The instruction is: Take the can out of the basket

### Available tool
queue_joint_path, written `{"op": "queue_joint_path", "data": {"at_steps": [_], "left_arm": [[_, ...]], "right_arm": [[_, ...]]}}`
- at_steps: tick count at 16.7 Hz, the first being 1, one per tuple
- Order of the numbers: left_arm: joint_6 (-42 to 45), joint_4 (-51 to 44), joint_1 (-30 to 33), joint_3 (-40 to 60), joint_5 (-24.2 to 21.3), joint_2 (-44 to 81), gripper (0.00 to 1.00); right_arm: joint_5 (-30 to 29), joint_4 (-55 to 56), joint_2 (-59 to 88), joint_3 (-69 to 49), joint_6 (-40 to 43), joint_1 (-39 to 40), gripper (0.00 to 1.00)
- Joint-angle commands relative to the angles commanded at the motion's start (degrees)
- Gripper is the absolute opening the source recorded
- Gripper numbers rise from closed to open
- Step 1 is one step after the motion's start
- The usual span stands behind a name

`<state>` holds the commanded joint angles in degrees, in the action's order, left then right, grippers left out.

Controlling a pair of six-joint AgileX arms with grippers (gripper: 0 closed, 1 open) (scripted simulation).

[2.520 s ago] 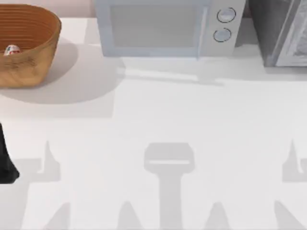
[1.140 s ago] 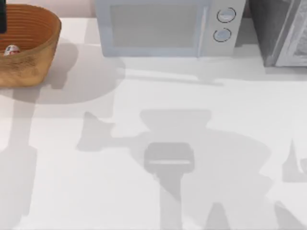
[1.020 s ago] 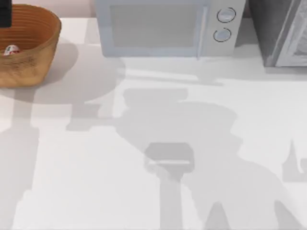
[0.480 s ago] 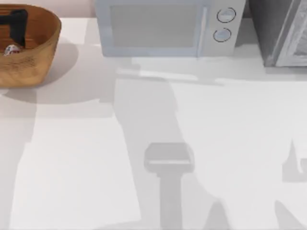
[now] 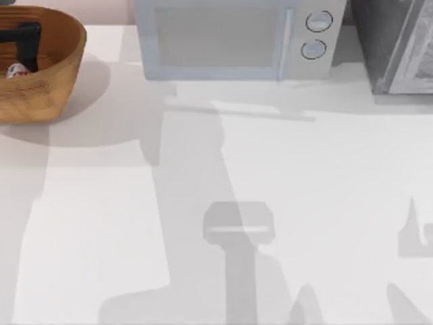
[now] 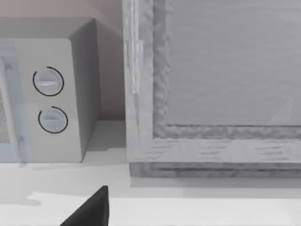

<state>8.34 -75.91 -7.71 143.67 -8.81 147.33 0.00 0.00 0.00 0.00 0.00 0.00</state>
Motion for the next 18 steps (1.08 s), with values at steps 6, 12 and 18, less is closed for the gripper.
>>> {"op": "queue_joint_path", "data": {"at_steps": [6, 12, 18], "left_arm": [[-0.4, 3.8, 0.5, -2.8, 0.1, 0.9, 1.0], [-0.9, 10.9, 0.9, -7.9, 0.1, 2.9, 1.0], [-0.9, 10.9, 0.9, -7.9, 0.1, 2.9, 0.77]], "right_arm": [[0.0, 0.0, 0.0, 0.0, 0.0, 0.0, 1.0], [0.0, 0.0, 0.0, 0.0, 0.0, 0.0, 1.0], [0.0, 0.0, 0.0, 0.0, 0.0, 0.0, 1.0]]}}
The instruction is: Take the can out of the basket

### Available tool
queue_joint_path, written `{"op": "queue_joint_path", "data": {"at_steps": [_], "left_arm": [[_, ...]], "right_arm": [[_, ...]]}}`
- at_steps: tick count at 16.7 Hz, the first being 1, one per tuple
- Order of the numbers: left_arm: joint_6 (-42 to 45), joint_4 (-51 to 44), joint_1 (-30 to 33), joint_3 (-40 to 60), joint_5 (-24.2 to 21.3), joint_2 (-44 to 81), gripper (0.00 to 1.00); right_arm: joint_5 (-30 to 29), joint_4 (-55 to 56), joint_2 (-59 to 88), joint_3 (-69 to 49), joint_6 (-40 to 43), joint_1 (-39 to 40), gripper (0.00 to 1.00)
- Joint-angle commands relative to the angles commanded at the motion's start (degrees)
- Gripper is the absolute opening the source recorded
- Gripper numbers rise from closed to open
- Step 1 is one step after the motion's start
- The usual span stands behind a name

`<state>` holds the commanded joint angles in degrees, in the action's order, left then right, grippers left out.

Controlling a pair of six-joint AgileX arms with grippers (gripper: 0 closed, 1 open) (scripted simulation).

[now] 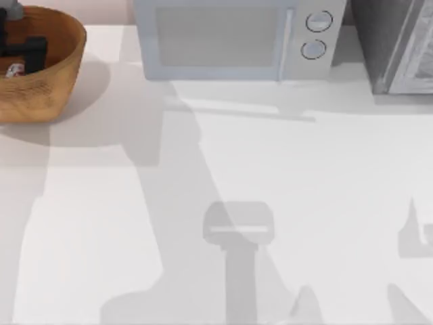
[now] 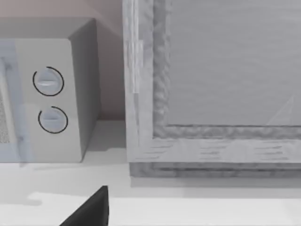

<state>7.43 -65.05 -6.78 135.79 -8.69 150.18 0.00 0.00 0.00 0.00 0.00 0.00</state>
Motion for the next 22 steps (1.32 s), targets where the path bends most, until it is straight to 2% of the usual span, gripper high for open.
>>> {"op": "queue_joint_path", "data": {"at_steps": [10, 18, 22], "left_arm": [[0.0, 0.0, 0.0, 0.0, 0.0, 0.0, 0.02], [0.0, 0.0, 0.0, 0.0, 0.0, 0.0, 0.0], [-0.2, 0.5, 0.1, -2.1, 0.7, -4.3, 0.0]], "right_arm": [[0.0, 0.0, 0.0, 0.0, 0.0, 0.0, 1.0], [0.0, 0.0, 0.0, 0.0, 0.0, 0.0, 1.0], [0.0, 0.0, 0.0, 0.0, 0.0, 0.0, 1.0]]}}
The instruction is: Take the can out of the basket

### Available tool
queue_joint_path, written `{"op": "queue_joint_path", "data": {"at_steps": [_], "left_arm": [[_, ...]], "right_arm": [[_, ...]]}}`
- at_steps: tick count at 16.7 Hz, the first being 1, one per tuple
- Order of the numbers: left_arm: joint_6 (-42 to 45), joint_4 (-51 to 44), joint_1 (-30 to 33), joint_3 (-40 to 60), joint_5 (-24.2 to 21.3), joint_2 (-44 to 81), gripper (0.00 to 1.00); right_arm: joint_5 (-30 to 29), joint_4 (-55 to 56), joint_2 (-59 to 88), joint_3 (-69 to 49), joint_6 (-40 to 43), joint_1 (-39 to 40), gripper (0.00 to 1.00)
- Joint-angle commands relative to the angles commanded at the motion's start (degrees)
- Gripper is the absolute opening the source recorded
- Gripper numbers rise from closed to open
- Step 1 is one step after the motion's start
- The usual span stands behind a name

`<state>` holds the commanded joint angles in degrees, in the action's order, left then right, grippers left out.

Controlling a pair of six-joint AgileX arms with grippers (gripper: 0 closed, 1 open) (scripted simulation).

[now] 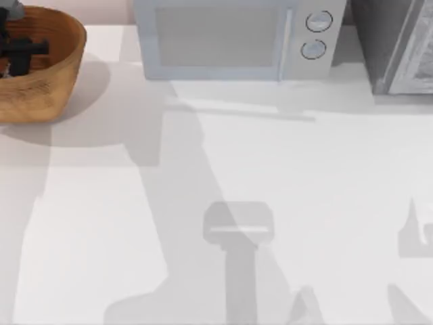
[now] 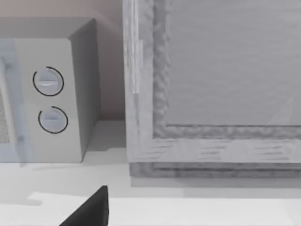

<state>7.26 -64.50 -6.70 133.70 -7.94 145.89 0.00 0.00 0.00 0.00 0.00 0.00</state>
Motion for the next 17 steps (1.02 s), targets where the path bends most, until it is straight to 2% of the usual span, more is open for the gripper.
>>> {"op": "queue_joint_path", "data": {"at_steps": [3, 7, 12, 17], "left_arm": [[-0.2, 3.1, 0.7, -6.7, 2.1, -7.0, 0.0], [-0.7, 10.6, 2.3, -23.3, 6.0, -24.9, 0.0], [-1.8, 23.4, 4.3, -52.6, 10.3, -57.3, 0.0], [-3.5, 37.9, 5.8, -84.6, 12.0, -92.8, 0.0]], "right_arm": [[0.0, 0.0, 0.0, 0.0, 0.0, 0.0, 1.0], [0.0, 0.0, 0.0, 0.0, 0.0, 0.0, 1.0], [0.0, 0.0, 0.0, 0.0, 0.0, 0.0, 1.0], [0.0, 0.0, 0.0, 0.0, 0.0, 0.0, 1.0]]}}
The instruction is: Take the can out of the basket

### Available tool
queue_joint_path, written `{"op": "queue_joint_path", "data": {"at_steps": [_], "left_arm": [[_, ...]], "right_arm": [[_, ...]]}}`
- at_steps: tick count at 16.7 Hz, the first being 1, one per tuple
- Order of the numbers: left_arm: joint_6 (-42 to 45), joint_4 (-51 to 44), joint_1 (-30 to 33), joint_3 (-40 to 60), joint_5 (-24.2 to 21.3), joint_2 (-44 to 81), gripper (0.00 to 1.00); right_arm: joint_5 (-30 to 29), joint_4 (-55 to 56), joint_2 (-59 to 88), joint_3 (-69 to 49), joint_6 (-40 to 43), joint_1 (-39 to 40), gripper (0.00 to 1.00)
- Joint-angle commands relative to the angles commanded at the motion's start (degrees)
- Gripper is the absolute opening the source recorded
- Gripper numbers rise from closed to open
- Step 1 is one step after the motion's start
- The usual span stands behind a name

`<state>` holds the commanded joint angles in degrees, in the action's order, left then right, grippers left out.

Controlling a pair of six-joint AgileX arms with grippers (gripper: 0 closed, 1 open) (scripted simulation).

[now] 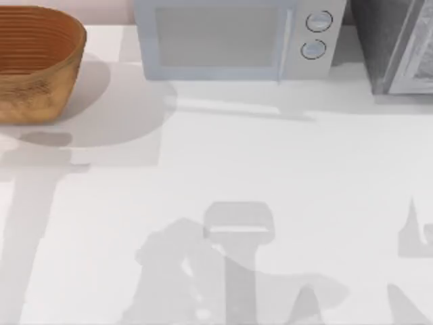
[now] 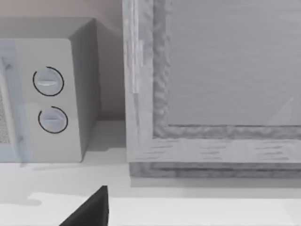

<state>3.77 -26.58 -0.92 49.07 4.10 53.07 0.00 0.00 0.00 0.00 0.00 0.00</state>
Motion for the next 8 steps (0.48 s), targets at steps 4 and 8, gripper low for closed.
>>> {"op": "queue_joint_path", "data": {"at_steps": [4, 8], "left_arm": [[-1.5, 11.4, 0.7, -22.6, -0.7, -25.0, 0.0], [-2.8, 20.6, 0.9, -39.5, -2.4, -42.9, 0.0]], "right_arm": [[0.0, 0.0, 0.0, 0.0, 0.0, 0.0, 1.0], [0.0, 0.0, 0.0, 0.0, 0.0, 0.0, 1.0]]}}
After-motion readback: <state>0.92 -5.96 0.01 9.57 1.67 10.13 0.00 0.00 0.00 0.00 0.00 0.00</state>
